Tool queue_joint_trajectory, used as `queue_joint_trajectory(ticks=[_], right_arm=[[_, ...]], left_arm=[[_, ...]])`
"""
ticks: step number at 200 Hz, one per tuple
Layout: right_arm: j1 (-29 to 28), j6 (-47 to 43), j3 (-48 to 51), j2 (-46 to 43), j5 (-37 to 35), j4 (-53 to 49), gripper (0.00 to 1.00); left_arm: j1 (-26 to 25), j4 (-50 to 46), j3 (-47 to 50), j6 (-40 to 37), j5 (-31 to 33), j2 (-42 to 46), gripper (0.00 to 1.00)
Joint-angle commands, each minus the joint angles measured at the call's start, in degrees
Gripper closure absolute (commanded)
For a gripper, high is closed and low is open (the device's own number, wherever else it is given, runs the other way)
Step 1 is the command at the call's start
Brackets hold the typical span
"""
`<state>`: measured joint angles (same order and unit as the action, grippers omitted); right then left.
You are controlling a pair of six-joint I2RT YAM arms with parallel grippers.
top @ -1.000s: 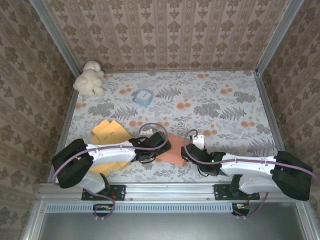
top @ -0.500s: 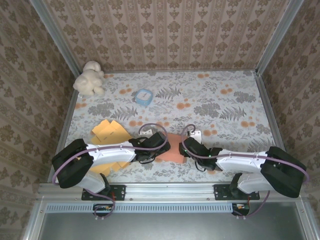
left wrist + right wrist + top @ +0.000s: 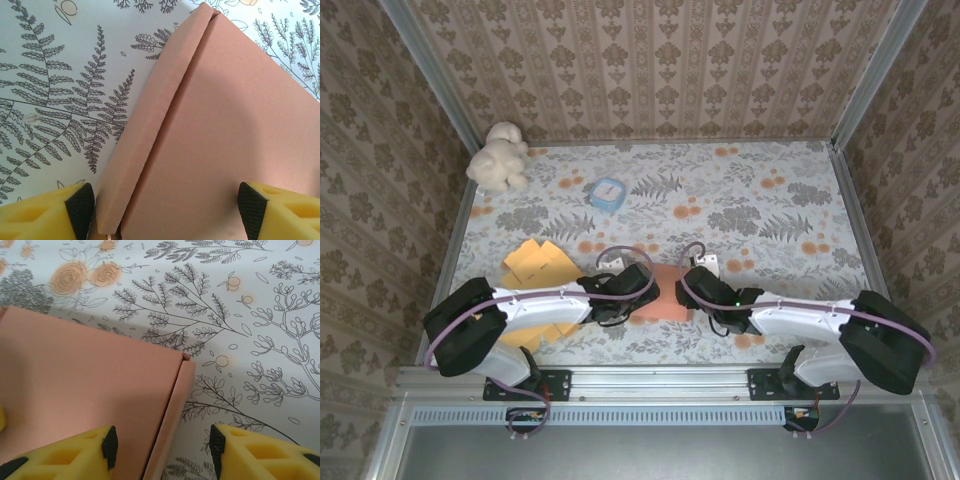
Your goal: Fold the paper box
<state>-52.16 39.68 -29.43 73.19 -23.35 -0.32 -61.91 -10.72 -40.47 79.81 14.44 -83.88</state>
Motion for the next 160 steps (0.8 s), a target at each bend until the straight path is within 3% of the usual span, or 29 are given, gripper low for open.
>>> queue_joint_trajectory(ticks=[1,28,88,160], right_arm=[[-1.9,3.0,-1.3,-5.2,-2.6,-7.5,0.45],[-5.2,6.1,1.4,-10.4,-3.8,-10.1,0.47],[-11.0,13.7,9.0,-15.3,-2.2,-3.7,0.5],[-13.1,15.1,8.9,-8.2,0.5,4.3,0.53]], left_arm=[[0.5,-0.9,0.9,1.4,1.4,0.8,0.22],[0.5,-0.7,1.0,1.5,1.4,0.8,0.22],[0.5,-0.8,1.0,1.8,1.1,0.6,0.22],[0.2,-0.8,0.8,1.9,1.2,1.0,0.23]])
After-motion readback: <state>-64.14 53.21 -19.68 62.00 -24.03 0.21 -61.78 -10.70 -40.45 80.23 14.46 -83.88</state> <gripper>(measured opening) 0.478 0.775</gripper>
